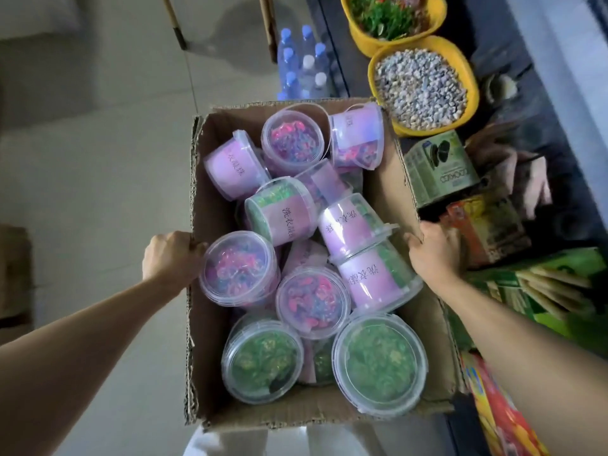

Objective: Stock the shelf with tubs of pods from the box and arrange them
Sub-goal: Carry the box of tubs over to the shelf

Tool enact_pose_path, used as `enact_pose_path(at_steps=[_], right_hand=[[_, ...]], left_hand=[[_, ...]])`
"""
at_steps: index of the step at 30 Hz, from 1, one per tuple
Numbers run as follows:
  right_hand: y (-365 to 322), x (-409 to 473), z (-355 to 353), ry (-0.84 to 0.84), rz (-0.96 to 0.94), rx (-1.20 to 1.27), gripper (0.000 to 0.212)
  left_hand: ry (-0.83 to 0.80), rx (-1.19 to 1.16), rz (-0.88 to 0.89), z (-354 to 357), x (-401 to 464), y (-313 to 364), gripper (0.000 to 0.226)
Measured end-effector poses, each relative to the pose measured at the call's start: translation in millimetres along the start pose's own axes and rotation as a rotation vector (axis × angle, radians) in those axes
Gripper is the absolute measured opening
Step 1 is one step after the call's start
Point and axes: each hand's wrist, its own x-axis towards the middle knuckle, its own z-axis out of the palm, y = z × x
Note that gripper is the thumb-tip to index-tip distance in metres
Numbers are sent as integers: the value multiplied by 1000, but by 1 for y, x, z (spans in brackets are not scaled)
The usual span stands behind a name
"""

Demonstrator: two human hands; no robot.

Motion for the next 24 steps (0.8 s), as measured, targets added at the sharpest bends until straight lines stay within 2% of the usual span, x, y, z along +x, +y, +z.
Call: enact_pose_path(at_steps=[6, 12, 24], right_hand=[[13, 26, 77, 37, 27, -50, 22], [24, 60, 140, 75, -45, -145, 23], [48, 120, 228, 110, -107, -179, 26]], left_hand=[[-4, 8, 33, 69, 51, -12, 27], [28, 17, 35, 135, 90, -15, 32], [86, -52, -41, 231, 141, -15, 34]])
